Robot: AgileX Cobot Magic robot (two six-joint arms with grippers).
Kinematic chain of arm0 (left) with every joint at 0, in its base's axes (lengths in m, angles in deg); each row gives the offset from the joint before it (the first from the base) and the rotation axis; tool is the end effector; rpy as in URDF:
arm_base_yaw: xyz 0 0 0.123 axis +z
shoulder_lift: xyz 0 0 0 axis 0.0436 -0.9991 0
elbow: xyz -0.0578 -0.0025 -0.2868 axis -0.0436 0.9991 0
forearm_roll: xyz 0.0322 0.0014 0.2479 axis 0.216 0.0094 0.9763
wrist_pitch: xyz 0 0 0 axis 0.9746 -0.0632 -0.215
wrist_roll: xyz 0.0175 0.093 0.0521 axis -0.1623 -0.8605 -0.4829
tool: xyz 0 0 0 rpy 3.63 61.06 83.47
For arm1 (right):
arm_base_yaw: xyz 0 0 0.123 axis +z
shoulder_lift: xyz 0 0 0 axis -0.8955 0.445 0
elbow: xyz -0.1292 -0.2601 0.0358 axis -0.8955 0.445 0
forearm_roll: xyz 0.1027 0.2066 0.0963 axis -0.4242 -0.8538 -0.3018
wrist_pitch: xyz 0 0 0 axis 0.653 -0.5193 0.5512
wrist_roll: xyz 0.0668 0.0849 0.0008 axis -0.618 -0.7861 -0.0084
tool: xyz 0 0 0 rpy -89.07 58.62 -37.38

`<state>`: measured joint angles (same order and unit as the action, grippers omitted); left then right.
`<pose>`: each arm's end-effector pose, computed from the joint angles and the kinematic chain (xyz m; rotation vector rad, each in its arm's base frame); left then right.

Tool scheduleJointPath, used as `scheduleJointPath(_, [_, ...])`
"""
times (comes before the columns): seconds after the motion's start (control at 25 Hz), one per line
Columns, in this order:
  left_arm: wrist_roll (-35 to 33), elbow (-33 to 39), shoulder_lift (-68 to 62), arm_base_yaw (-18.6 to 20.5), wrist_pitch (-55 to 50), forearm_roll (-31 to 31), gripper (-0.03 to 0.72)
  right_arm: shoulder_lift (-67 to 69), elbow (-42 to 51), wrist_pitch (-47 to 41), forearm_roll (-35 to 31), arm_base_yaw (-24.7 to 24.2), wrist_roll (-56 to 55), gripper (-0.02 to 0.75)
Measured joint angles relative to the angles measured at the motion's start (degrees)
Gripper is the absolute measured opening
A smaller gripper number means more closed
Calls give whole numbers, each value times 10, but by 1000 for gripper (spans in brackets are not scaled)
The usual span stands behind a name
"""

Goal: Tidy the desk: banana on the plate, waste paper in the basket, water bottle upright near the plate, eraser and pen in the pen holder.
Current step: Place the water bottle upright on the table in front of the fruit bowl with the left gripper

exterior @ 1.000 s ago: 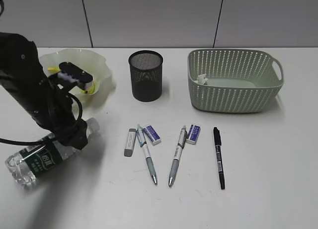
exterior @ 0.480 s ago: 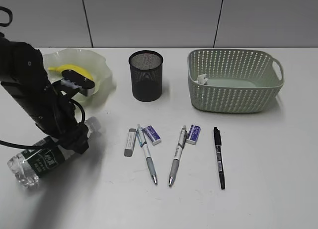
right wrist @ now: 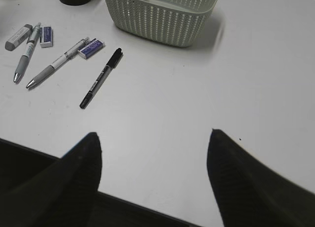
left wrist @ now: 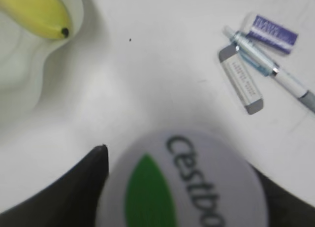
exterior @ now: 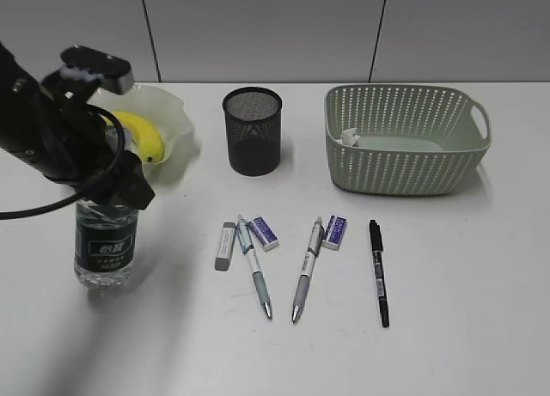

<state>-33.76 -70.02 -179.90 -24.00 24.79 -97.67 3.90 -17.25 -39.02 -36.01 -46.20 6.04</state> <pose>0.2955 -0.1319 0.1976 0.7805 2.6115 -0.2396 0.0088 0.0039 0.2734 -0.3845 2.0401 0.1579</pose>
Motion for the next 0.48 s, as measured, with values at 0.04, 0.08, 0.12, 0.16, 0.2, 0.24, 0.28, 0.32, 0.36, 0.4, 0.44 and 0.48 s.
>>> scheduleJointPath(0.04, [0,8,20,0,5,-9,496,0,0,0,0,0,0,529])
scheduleJointPath(0.08, [0,19,45,0,8,-13,496,0,0,0,0,0,0,529])
scheduleJointPath(0.12, [0,34,70,0,13,-15,496,0,0,0,0,0,0,529])
scheduleJointPath(0.16, [0,49,95,0,19,-16,496,0,0,0,0,0,0,529])
scheduleJointPath(0.2, [0,69,116,0,28,-17,496,0,0,0,0,0,0,529])
scheduleJointPath(0.24, [0,92,141,0,44,-19,496,0,0,0,0,0,0,529])
scheduleJointPath(0.28, [0,116,164,0,66,-21,496,0,0,0,0,0,0,529])
scheduleJointPath(0.32, [1,138,184,0,95,-24,496,0,0,0,0,0,0,529])
scheduleJointPath(0.36, [3,165,206,0,124,-28,496,0,0,0,0,0,0,529])
scheduleJointPath(0.4, [4,193,226,0,166,-32,496,0,0,0,0,0,0,529])
scheduleJointPath(0.44, [4,216,243,0,213,-40,496,0,0,0,0,0,0,529])
scheduleJointPath(0.48, [4,242,254,0,254,-49,496,0,0,0,0,0,0,529])
